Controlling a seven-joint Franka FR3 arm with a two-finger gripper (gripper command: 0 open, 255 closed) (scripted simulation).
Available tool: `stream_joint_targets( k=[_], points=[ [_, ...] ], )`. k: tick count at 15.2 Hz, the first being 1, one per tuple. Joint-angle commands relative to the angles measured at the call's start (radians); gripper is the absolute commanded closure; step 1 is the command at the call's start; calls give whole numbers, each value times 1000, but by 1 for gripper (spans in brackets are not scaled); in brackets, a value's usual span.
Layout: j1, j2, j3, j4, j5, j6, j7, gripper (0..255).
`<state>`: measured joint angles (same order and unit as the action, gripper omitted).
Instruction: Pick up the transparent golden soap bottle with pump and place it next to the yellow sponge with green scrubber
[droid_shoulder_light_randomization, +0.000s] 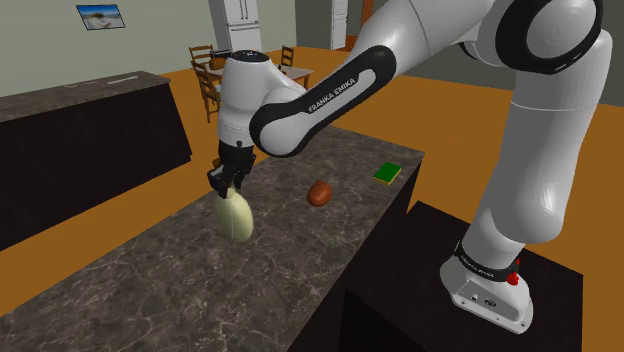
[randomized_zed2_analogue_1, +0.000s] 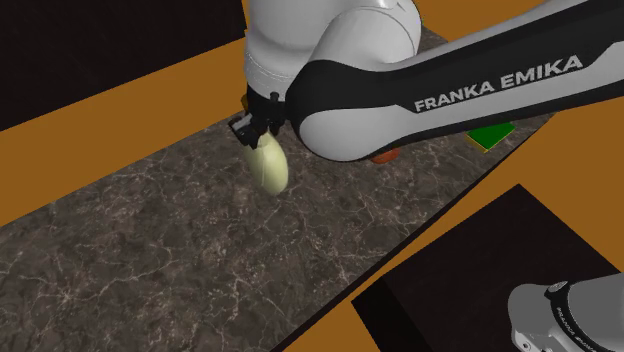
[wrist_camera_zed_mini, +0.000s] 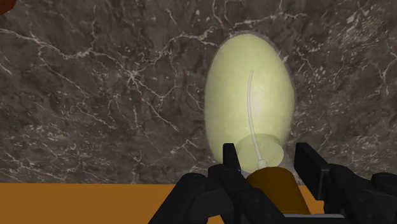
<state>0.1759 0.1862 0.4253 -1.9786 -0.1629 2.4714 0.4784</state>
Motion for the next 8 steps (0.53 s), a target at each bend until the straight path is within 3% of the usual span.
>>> stream_joint_targets(
  k=[1,8],
  points=[
    [-4,-13,3,15,12,-25,-11,255],
    [-9,-49,10,68,43,-111,-34,255]
  ],
)
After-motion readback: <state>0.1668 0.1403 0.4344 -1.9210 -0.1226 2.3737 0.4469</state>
